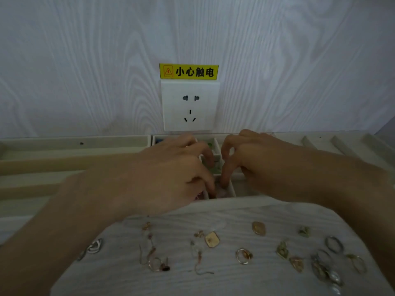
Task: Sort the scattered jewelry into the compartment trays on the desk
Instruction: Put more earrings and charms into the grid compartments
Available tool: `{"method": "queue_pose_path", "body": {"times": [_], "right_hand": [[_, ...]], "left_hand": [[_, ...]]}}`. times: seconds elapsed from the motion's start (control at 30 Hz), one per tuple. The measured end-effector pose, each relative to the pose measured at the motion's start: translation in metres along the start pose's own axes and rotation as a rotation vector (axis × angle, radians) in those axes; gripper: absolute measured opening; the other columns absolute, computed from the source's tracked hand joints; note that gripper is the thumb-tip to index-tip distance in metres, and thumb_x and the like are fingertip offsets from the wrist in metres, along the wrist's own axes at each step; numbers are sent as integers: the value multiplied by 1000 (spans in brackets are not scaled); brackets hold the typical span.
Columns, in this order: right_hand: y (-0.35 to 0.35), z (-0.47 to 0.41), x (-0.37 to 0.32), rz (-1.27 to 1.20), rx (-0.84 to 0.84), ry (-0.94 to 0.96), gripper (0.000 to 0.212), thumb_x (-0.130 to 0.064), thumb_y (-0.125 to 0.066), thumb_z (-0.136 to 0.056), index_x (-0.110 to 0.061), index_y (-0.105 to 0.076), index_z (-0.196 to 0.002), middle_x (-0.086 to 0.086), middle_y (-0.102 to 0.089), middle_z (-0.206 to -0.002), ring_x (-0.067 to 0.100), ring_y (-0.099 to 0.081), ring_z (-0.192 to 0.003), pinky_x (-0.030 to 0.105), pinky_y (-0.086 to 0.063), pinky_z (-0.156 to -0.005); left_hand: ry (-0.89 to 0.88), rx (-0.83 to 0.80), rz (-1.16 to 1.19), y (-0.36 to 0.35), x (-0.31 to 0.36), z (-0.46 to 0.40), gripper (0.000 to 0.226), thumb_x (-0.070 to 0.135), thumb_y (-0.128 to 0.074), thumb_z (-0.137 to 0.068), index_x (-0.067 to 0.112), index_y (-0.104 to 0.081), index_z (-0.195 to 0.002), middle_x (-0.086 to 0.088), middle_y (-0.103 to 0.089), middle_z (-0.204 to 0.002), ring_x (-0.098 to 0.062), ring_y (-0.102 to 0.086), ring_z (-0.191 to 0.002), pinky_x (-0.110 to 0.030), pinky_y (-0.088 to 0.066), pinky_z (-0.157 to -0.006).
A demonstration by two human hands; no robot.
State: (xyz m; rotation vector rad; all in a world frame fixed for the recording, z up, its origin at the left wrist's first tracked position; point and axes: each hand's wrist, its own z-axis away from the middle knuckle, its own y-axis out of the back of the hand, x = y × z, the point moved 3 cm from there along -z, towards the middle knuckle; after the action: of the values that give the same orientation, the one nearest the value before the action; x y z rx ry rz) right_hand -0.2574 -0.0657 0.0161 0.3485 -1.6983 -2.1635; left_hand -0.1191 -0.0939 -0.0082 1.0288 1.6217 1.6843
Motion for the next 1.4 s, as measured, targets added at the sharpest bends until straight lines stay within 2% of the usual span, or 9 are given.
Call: {"method": "queue_pose_path", "body": {"times": [0.23,0.33,0.4,0.57,0.67,0.8,1.13,1.27,1.4], "right_hand": [[4,3,8,-82,7,3,51,-5,-46,-82,-49,-67,-97,-8,-49,-110,9,-42,-97,28,-38,-80],[16,10,20,-151,102,-38,64,6,-43,-81,-53,-66,-87,-7,-54,-103,2,-42,-85,29,-42,-80],[19,12,22,-163,109,-45,69,8,-40,-81,-58,-59,-80,-6,-54,-101,2,-42,-82,29,-42,-80],[12,10,9,-120,3,-21,67,6,-38,-82,-54,-65,-96,-8,-51,-106,9,-47,-96,30,-44,-84],[7,9,9,-111,-6,-6,66,2,-40,-79,-57,-65,-95,-9,-52,-103,12,-51,-96,35,-46,-85],[2,7,9,-127,-12,2,58,-9,-39,-78,-58,-64,-94,-15,-51,-100,11,-51,-96,33,-45,-87],[1,6,7,-68,-19,-7,57,-7,-40,-83,-54,-62,-105,-14,-48,-108,11,-46,-106,33,-42,-92],[-2,4,7,-78,-44,0,55,-8,-41,-84,-54,-62,-106,-13,-50,-110,11,-47,-106,34,-42,-92],[10,8,12,-163,25,-10,55,-1,-42,-88,-47,-65,-107,-10,-52,-102,9,-51,-94,29,-44,-87]], "left_hand": [[-35,44,73,-2,-7,-3,49,49,-14,-71,70,-34,-111,28,-42,-108,7,-24,-89,-16,-28,-75],[-29,173,89,4,-19,0,42,45,-25,-77,54,-62,-95,28,-47,-98,6,-29,-84,-13,-31,-71],[-36,209,77,4,-21,2,40,43,-29,-79,49,-68,-89,23,-52,-100,5,-28,-84,-14,-32,-70],[-51,114,-11,-1,-8,0,55,42,-17,-76,51,-64,-103,23,-43,-109,2,-26,-93,-9,-27,-71],[-45,95,3,-1,-5,-1,49,38,-24,-80,51,-64,-104,23,-43,-112,2,-25,-94,-8,-25,-70],[-8,38,-55,-5,-6,-2,54,38,-20,-77,52,-61,-109,24,-40,-119,4,-19,-94,-16,-23,-69],[-26,164,-4,1,-11,0,33,35,-38,-82,48,-68,-90,22,-48,-109,3,-20,-87,-9,-24,-69],[-1,93,-29,-1,-12,0,41,39,-30,-82,49,-66,-97,25,-41,-112,5,-18,-89,-9,-25,-71],[-19,183,20,0,-16,0,44,42,-26,-79,47,-68,-92,21,-51,-105,4,-23,-86,-10,-27,-69]]}}
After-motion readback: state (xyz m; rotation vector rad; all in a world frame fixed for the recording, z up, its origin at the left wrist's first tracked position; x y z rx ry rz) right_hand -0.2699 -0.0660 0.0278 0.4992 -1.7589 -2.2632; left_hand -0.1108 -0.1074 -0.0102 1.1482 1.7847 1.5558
